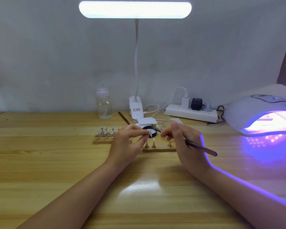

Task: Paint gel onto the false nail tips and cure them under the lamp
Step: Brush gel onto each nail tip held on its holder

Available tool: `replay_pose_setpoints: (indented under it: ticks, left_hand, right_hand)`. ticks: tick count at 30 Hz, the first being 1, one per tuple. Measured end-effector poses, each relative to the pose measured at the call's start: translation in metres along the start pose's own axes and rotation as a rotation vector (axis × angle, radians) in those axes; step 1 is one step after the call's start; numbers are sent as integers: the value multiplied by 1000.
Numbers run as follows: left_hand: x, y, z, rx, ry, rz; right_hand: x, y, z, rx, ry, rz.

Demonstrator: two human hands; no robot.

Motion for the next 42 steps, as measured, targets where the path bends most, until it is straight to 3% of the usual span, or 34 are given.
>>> replay_pose_setpoints:
  ticks: [5, 8, 12, 17, 21, 25, 38, 42]
  left_hand:
    - [-1, 0, 0, 2, -7, 17]
    - [-1, 0, 0, 2, -9, 22]
    - [-3, -1, 1, 3, -6, 24]
    - [-4, -1, 1, 4, -1, 20]
    - [-3, -1, 1, -2, 0, 22]
    - [-3, -1, 1, -1, 7, 29]
    - [-2, -1, 1, -8, 6, 23]
    - [-2, 0, 0, -27, 8, 22]
  right_hand:
    - [2, 3, -1, -9, -103, 85]
    - [2, 1, 0, 10, -33, 33]
    - [2, 3, 0, -16, -64, 114]
    - [-2, 0, -1, 3, 53, 14]
    - [1, 3, -2, 9, -58, 137]
    - [-2, 0, -1, 22, 67, 5]
    - [-2, 2, -1, 51, -14, 67]
    - [0, 3, 1, -9, -2, 103]
Point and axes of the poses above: each hand's wrist, its own y-axis away from the middle knuckle, its own z-axis out of the palm, x = y × z, the point moved 1 cm from there along -y, towards the middle knuckle, and after that the axes turned 2 degrees about z, right-handed, at the moved point
